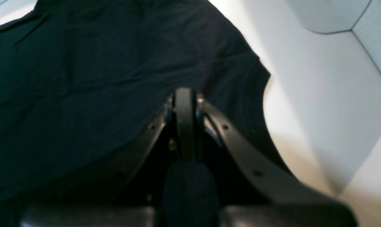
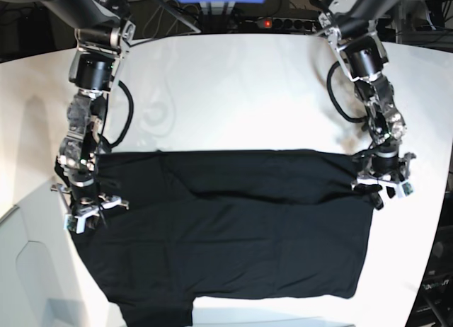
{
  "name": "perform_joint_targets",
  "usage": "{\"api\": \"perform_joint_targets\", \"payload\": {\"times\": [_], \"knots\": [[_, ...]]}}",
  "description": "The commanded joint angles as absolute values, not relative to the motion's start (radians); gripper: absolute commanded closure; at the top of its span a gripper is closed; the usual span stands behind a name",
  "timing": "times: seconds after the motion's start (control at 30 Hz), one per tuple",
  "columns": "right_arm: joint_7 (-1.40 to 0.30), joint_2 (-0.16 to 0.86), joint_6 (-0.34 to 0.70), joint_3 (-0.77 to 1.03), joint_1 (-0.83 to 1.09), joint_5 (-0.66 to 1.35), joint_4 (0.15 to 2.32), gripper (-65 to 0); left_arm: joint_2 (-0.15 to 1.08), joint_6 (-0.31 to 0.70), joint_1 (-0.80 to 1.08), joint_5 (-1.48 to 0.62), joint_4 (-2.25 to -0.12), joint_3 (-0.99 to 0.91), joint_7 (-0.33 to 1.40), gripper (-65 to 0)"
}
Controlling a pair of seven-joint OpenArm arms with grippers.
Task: Fold the T-shirt properly
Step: 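Drag the held shoulder edge across the table with both grippers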
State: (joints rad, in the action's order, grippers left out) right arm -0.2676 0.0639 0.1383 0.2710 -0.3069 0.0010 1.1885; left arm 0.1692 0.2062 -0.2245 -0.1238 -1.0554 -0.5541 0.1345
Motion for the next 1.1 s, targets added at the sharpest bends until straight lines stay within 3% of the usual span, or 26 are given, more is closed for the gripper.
{"api": "perform_joint_targets", "payload": {"times": [0.0, 0.1, 0.2, 0.53, 0.77, 0.83, 0.87, 1.03, 1.07], "knots": [[-0.242, 0.071, 0.142, 0.271, -0.332, 0.007, 1.207, 0.0, 0.183, 0.209, -0.251, -0.133, -1.073, -0.556, 0.105, -32.1], [-0.249, 0.090, 0.142, 0.271, -0.332, 0.007, 1.208, 0.0, 0.183, 0.209, -0.243, -0.136, -1.073, -0.561, 0.105, -40.0], [-0.249, 0.099, 0.142, 0.271, -0.332, 0.007, 1.211, 0.0, 0.183, 0.211, -0.205, -0.137, -1.089, -0.615, 0.105, -44.0], [-0.248, 0.120, 0.142, 0.275, -0.236, 0.007, 1.325, -17.7, 0.174, 0.213, -0.136, -0.137, -1.070, -0.671, 0.105, -44.1], [-0.248, 0.125, 0.142, 0.278, -0.133, 0.007, 1.457, -21.1, 0.173, 0.213, -0.130, -0.137, -1.044, -0.616, 0.105, -43.7], [-0.243, 0.127, 0.142, 0.300, -0.104, 0.007, 1.478, -21.7, 0.173, 0.213, -0.122, -0.137, -1.029, -0.618, 0.105, -40.1], [-0.243, 0.127, 0.142, 0.323, -0.094, 0.007, 1.488, -22.3, 0.174, 0.213, -0.120, -0.137, -1.024, -0.618, 0.105, -35.3], [-0.249, 0.125, 0.142, 0.415, -0.077, 0.007, 1.474, -24.6, 0.174, 0.213, -0.108, -0.137, -1.023, -0.624, 0.105, 0.0], [-0.248, 0.127, 0.143, 0.430, -0.077, 0.007, 1.457, -24.9, 0.174, 0.213, -0.097, -0.137, -1.027, -0.624, 0.105, 0.0]]}}
